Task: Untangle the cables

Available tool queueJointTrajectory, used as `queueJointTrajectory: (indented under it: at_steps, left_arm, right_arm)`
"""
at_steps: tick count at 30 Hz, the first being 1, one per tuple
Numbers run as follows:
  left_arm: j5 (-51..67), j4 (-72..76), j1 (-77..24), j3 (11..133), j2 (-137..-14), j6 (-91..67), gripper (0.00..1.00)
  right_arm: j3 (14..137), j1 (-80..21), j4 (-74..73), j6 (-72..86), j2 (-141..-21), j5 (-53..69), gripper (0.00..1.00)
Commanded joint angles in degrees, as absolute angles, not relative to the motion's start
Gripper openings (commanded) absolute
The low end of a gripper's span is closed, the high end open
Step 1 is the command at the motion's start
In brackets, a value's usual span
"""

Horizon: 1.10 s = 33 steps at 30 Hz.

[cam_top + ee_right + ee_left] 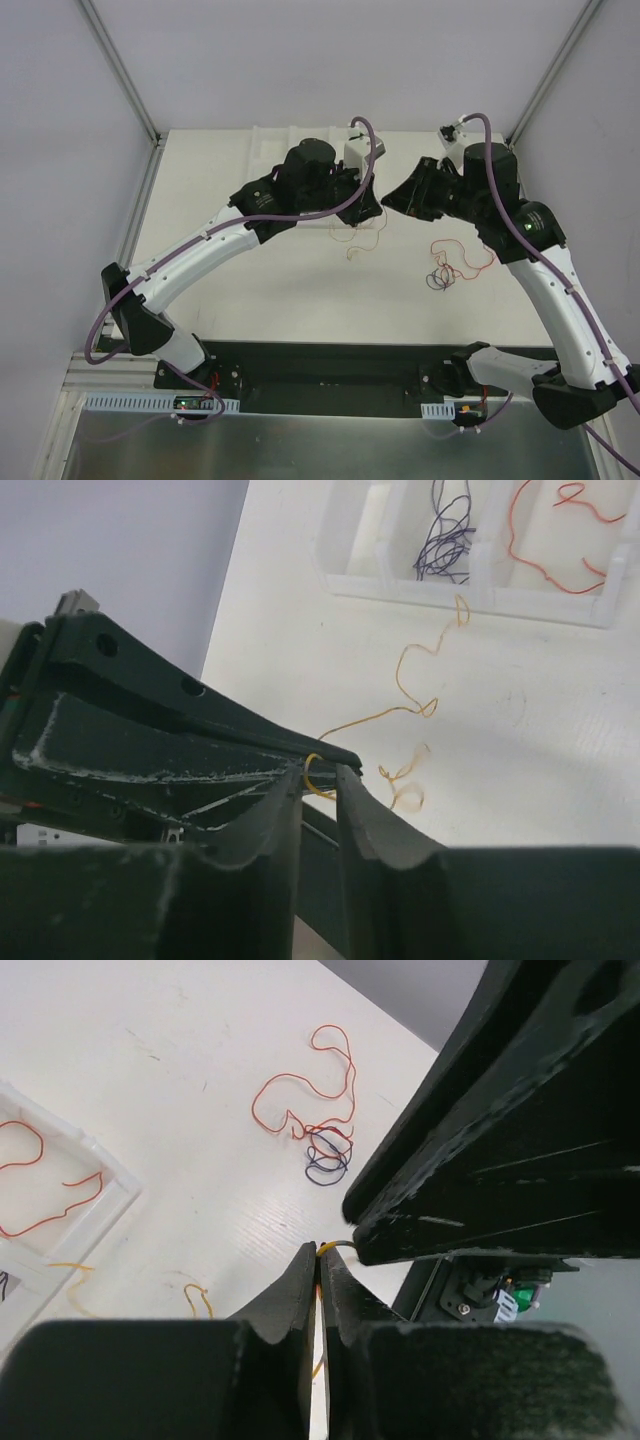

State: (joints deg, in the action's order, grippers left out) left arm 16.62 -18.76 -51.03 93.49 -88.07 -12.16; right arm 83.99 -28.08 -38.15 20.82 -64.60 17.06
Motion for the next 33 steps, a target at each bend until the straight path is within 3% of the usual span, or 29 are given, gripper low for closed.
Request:
queueJointTrajectory:
  at_steps: [1, 4, 6, 20, 33]
  left_arm:
    - [11.09, -18.81, -50.98, 94.66, -86.58, -9.84, 0.00]
    - [7.74, -18.81, -50.02, 93.87, -84.73, -9.32, 0.00]
    - [6.34, -18.81, -48.00, 93.87, -83.59, -9.32, 0.00]
    - [-10.36, -17.32, -33.24, 100.55, -83.66, -9.93, 0.00]
    - [-7.56, -10.72, -19.08, 105.20, -96.23, -11.34, 0.00]
  right_arm:
    - [91.40, -25.85, -45.86, 17.59, -64.07, 9.86, 0.37]
    - [91.06, -20.32, -50.00, 16.53, -62.59, 6.86, 0.71]
    - [89.83, -16.54, -51.06, 15.56, -61.09, 7.03, 0.79]
    - [84.46, -11.25, -56.07, 13.18, -54.67, 7.99, 0.79]
    - [86.57, -11.16, -60.64, 12.04, -52.74, 6.95, 0.79]
